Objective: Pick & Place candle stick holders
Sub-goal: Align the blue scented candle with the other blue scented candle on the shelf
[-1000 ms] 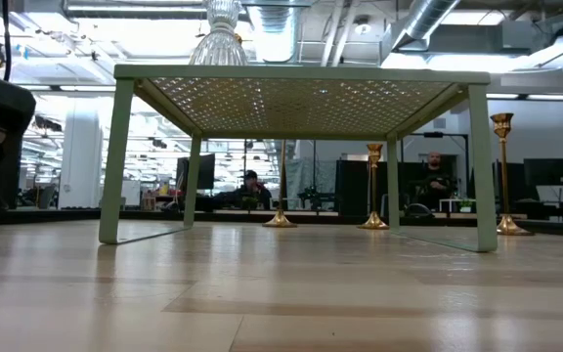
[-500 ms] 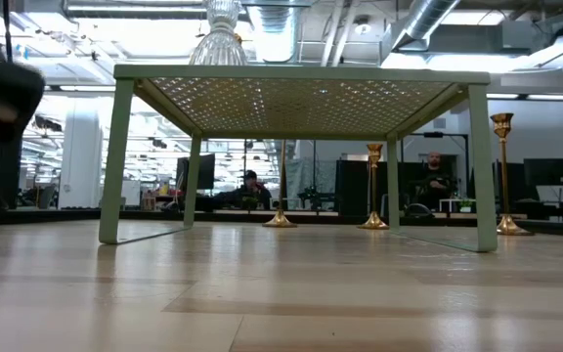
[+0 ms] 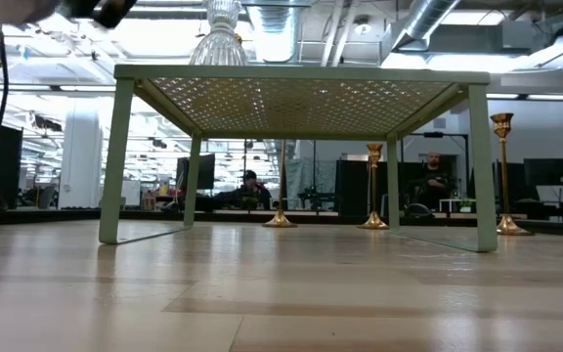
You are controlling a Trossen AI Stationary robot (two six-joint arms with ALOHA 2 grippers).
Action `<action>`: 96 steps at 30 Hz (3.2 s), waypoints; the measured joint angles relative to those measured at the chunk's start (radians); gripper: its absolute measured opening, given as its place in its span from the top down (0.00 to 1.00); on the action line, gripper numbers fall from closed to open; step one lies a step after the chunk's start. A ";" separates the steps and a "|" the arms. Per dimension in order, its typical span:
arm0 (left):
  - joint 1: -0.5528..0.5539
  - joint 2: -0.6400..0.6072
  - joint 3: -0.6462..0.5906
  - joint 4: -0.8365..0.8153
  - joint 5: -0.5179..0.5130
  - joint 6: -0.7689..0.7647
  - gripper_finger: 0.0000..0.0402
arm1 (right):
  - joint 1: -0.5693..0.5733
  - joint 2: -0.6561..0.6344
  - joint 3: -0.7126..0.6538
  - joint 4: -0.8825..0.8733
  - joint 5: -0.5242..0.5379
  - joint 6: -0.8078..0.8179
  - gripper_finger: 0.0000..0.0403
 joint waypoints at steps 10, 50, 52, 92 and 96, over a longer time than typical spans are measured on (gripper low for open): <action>0.112 -0.074 0.119 -0.004 -0.006 0.009 0.25 | 0.000 0.000 0.000 0.001 0.000 0.000 0.18; -0.272 -0.379 0.035 -0.402 -0.204 -0.630 0.24 | -0.287 0.419 -0.069 0.822 -0.220 -0.788 0.11; -0.271 -0.379 0.022 -0.401 -0.204 -0.658 0.24 | -0.286 0.454 -0.024 0.778 -0.224 -0.815 0.09; -0.272 -0.375 -0.049 -0.378 -0.257 -0.777 0.24 | -0.283 0.755 0.314 0.667 -0.057 -0.837 0.06; -0.272 -0.375 -0.049 -0.378 -0.257 -0.775 0.24 | -0.283 0.755 0.304 0.663 -0.052 -0.829 0.06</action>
